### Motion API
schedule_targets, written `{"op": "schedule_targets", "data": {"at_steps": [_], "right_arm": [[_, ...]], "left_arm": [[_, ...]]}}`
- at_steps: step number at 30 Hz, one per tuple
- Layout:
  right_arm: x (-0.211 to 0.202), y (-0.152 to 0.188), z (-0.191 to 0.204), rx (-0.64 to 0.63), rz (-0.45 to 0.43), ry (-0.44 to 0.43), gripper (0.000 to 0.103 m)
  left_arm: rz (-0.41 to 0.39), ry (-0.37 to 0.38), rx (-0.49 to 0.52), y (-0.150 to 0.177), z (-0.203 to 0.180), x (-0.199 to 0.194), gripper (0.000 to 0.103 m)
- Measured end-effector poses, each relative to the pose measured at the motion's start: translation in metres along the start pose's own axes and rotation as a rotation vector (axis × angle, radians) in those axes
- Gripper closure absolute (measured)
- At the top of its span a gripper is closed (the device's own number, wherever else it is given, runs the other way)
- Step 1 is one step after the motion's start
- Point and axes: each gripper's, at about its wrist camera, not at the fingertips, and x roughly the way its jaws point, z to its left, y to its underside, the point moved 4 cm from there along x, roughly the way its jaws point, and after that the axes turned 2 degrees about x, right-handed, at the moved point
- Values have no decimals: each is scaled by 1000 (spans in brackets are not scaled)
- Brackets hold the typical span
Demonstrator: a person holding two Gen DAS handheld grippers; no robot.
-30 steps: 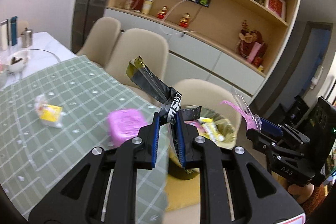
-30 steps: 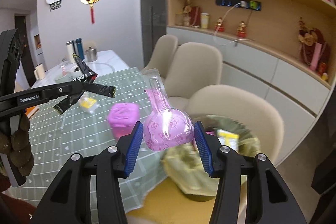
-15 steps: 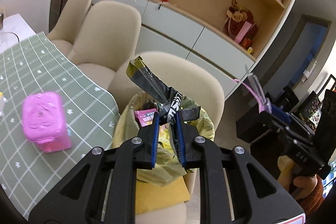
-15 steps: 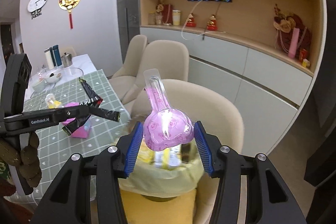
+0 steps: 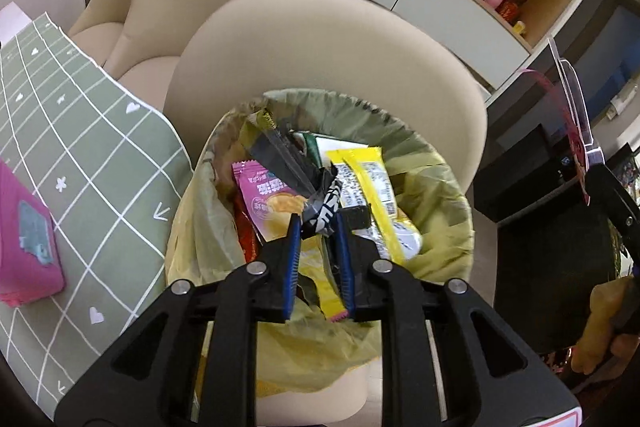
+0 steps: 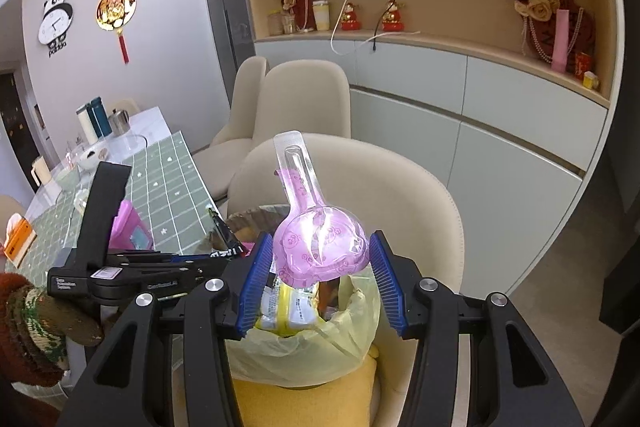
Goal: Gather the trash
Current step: 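Carry the black strap and pink spoon over the bin, then open the left gripper over the bin while the right gripper releases the pink spoon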
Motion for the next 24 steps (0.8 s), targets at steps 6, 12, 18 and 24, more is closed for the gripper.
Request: {"op": "schedule_targets", "data": {"at_steps": [6, 12, 18, 24], "right_arm": [[24, 4, -3, 6, 48, -16, 56], [60, 8, 16, -39, 116, -57, 56], [112, 28, 40, -76, 231, -79, 55], [157, 52, 49, -93, 362, -76, 55]], "left_arm": [[-29, 1, -5, 1, 2, -10, 60], [-122, -20, -1, -3, 3, -48, 56], [-212, -97, 4, 6, 15, -91, 51], [-272, -201, 24, 24, 33, -131, 51]]}}
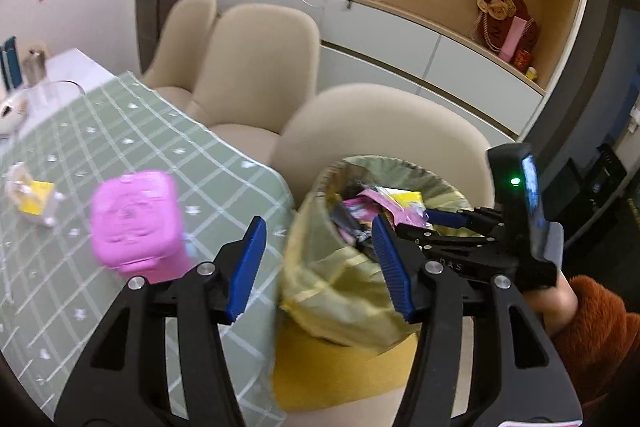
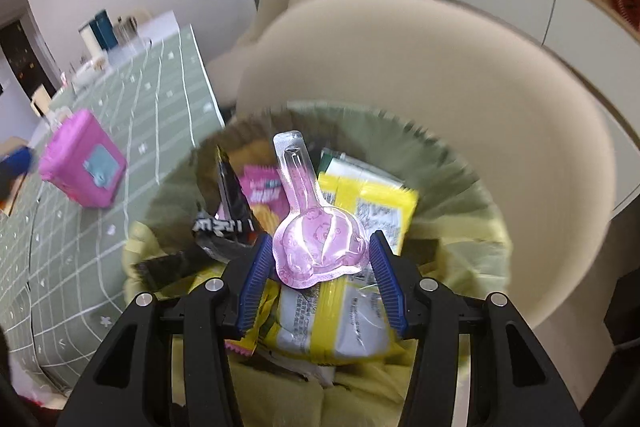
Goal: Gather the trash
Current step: 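Open the left gripper over the bin while the right gripper releases the pink spoon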
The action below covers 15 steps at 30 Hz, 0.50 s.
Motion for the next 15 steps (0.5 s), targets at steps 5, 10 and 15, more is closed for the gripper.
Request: {"op": "schedule_targets", "data": {"at_steps": [5, 10, 15], "right_arm": [[16, 5, -2, -28, 45, 26, 55], [20, 9, -6, -40, 59, 38, 55], [20, 10, -4, -32, 52, 47, 55]], "left_arm": [[5, -35, -71, 13, 25, -16, 51], [13, -64, -134, 27, 43, -24, 51], [39, -122, -187, 45, 57, -27, 51]]}}
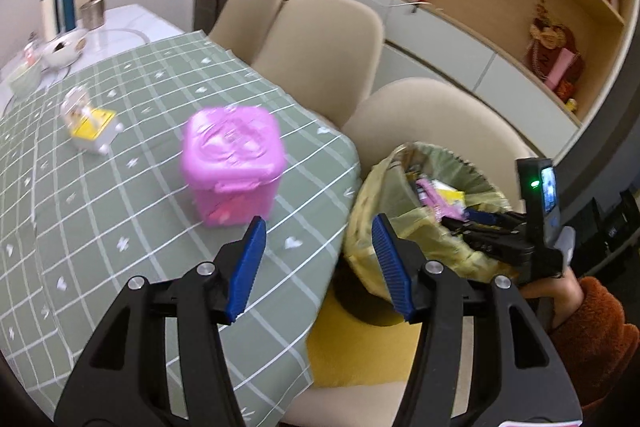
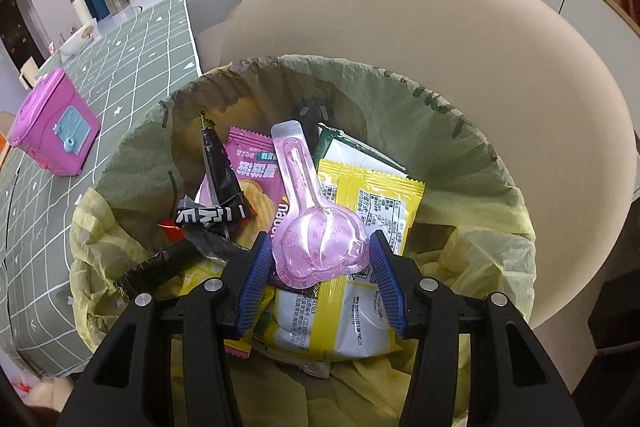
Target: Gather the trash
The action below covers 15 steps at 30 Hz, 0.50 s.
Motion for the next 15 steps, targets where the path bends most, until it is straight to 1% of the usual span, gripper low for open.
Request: {"op": "schedule_targets", "data": {"at_steps": [2, 3, 5, 9, 11, 12, 13, 15], "right_arm": [[-3, 1, 0, 15, -3, -14, 55], [-8, 2, 1, 27, -11, -38, 55], [-16, 3, 1, 45, -22, -65, 55], [-40, 13, 5, 86, -62, -48, 54], [-55, 20, 11, 98, -87, -45, 54], [-61, 23, 13, 99, -99, -36, 54], [-68, 25, 18, 96, -118, -24, 54], [-91, 33, 28, 83, -175, 3, 54]], "left_arm": [[12, -21, -22, 6, 7, 0, 51], [17, -31, -34, 9, 11, 0, 50], [24, -43, -54, 15, 20, -2, 47], [17, -67, -58, 23, 32, -14, 40], [1, -79, -55, 25, 39, -24, 33], [-11, -82, -56, 27, 44, -31, 31], [-18, -83, -53, 28, 46, -36, 27], [-30, -85, -37, 33, 52, -50, 24]]}}
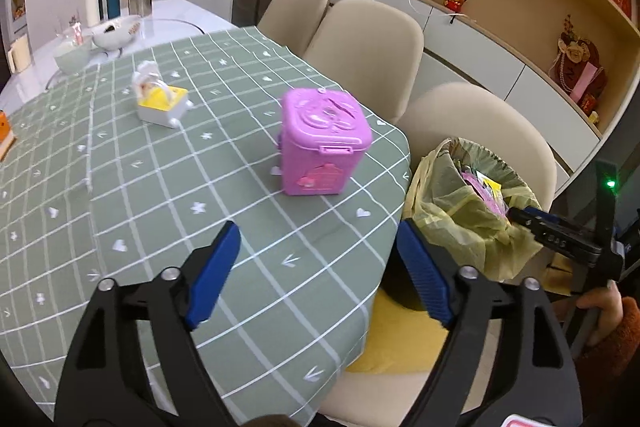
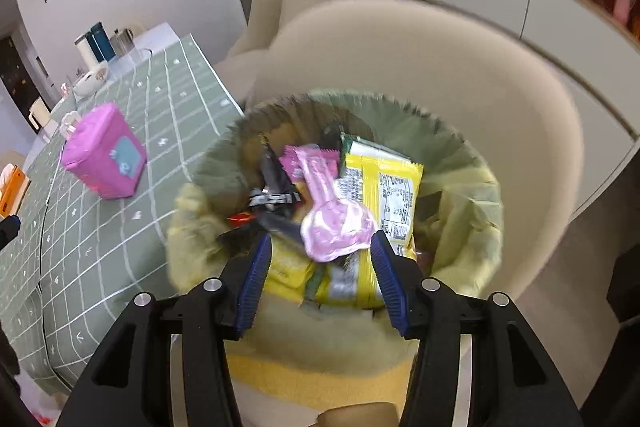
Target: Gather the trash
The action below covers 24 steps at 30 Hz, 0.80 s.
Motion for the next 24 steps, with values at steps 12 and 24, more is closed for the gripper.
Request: {"op": "schedule_targets", "data": {"at_steps": [12, 24], "right_arm": [[-127, 65, 98, 64, -170, -114, 54], [-197, 135, 186, 12, -260, -32, 54]], "left_arm": [[-78, 17, 103, 41, 27, -83, 16], [-205, -28, 164, 81, 39, -159, 16]]}}
